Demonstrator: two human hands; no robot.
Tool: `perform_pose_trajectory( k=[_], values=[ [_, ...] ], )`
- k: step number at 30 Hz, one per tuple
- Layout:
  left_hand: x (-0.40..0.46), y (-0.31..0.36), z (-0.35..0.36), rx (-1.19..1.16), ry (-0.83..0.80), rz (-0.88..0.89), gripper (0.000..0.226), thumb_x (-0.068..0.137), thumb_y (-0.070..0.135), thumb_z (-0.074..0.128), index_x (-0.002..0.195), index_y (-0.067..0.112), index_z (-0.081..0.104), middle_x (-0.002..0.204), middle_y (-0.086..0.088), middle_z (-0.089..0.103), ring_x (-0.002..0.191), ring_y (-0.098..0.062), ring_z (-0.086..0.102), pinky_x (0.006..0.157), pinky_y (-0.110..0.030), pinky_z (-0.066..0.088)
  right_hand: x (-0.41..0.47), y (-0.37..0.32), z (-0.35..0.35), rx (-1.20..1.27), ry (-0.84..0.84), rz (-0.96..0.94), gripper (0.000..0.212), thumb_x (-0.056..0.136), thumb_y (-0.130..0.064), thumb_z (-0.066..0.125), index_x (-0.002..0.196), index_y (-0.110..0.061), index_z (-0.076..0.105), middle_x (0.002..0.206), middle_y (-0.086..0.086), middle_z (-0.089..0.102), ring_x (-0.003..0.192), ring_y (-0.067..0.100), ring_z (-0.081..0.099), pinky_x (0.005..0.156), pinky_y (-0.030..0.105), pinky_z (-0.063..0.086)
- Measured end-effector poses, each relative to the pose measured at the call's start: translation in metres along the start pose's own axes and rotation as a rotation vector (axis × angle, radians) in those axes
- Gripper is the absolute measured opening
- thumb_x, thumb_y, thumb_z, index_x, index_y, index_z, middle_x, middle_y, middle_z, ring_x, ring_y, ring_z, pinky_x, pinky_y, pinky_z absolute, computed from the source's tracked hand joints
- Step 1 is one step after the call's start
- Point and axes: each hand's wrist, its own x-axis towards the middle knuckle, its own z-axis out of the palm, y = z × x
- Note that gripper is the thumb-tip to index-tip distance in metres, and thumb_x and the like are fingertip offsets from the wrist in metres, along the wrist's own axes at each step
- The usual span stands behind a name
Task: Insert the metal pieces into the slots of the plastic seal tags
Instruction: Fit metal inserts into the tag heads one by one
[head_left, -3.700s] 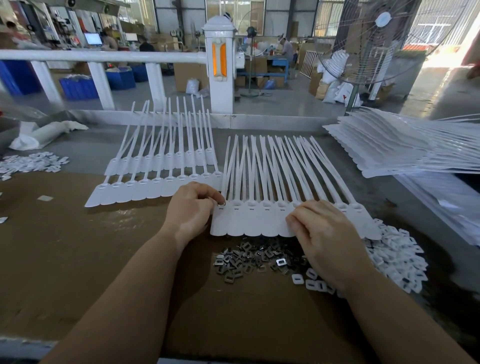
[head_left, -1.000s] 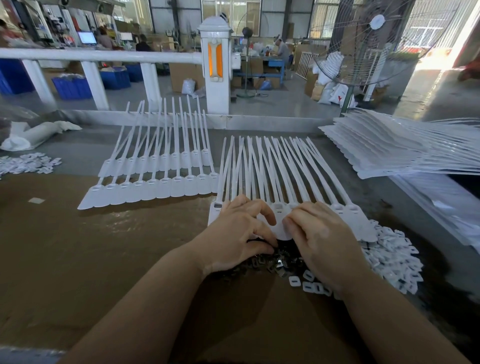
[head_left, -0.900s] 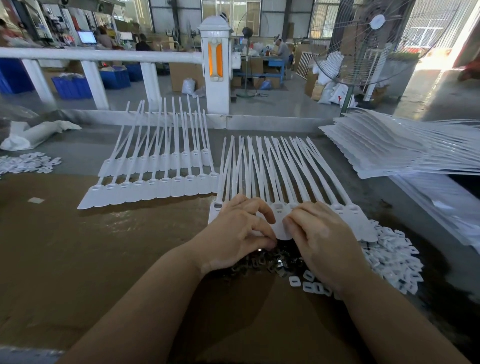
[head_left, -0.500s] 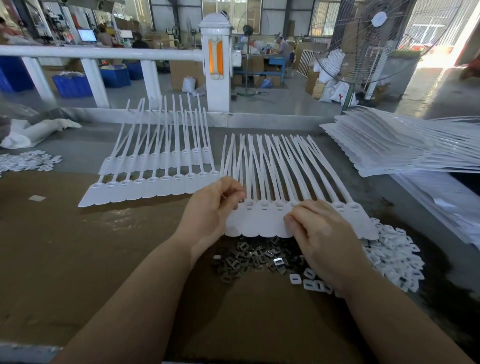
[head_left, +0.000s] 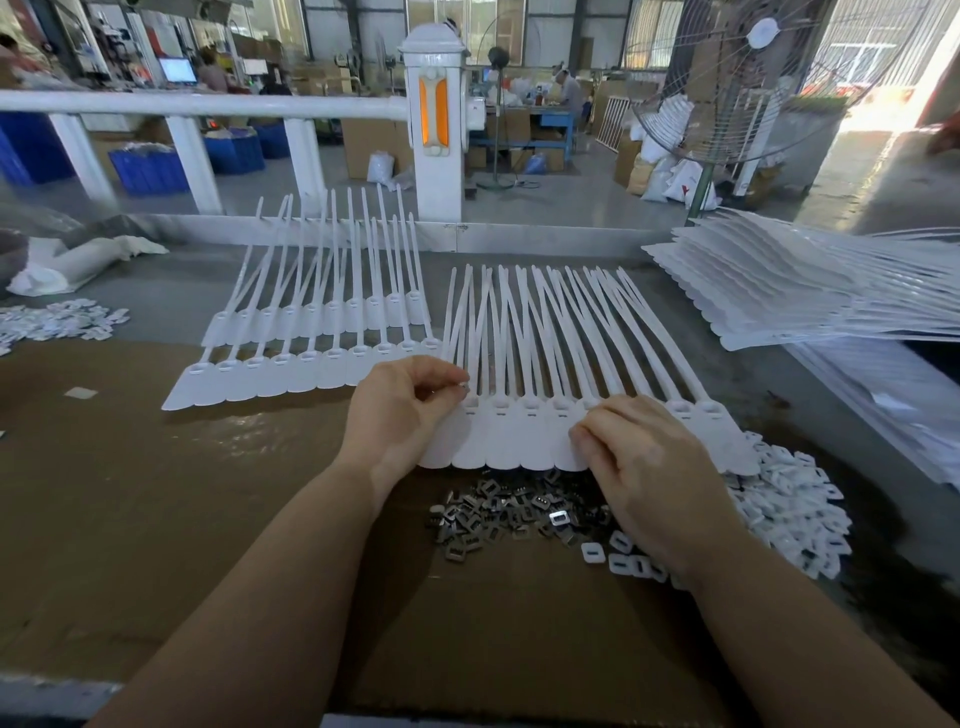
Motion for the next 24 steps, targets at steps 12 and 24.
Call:
perform_pose_trajectory(
  k=[12, 24],
  values=[
    [0.005, -0.003, 0.003, 0.044, -0.012, -0.025, 0.013, 0.083, 0.019, 0.07, 0.081, 0.031, 0.068, 0.088, 0.013, 0.068, 0.086, -0.007, 0.061, 0.085, -0.023, 0.047, 0.0, -0.001, 0.001, 0.008, -0.001, -0.001, 0.024, 0.091, -0.018, 0.048, 0.076, -0.007, 0.063, 0.077, 0.002, 0.06, 0.075, 0.018, 0.054, 0.071, 0.032, 0.047],
    [0.012, 0.001, 0.005, 0.161, -0.063, -0.054, 0.006, 0.086, 0.021, 0.066, 0.085, 0.024, 0.071, 0.103, 0.001, 0.062, 0.099, -0.014, 0.055, 0.093, -0.031, 0.043, 0.001, -0.003, -0.001, 0.006, -0.027, 0.023, 0.026, 0.091, -0.02, 0.047, 0.076, -0.006, 0.063, 0.078, 0.003, 0.06, 0.077, 0.019, 0.054, 0.073, 0.032, 0.046]
  ],
)
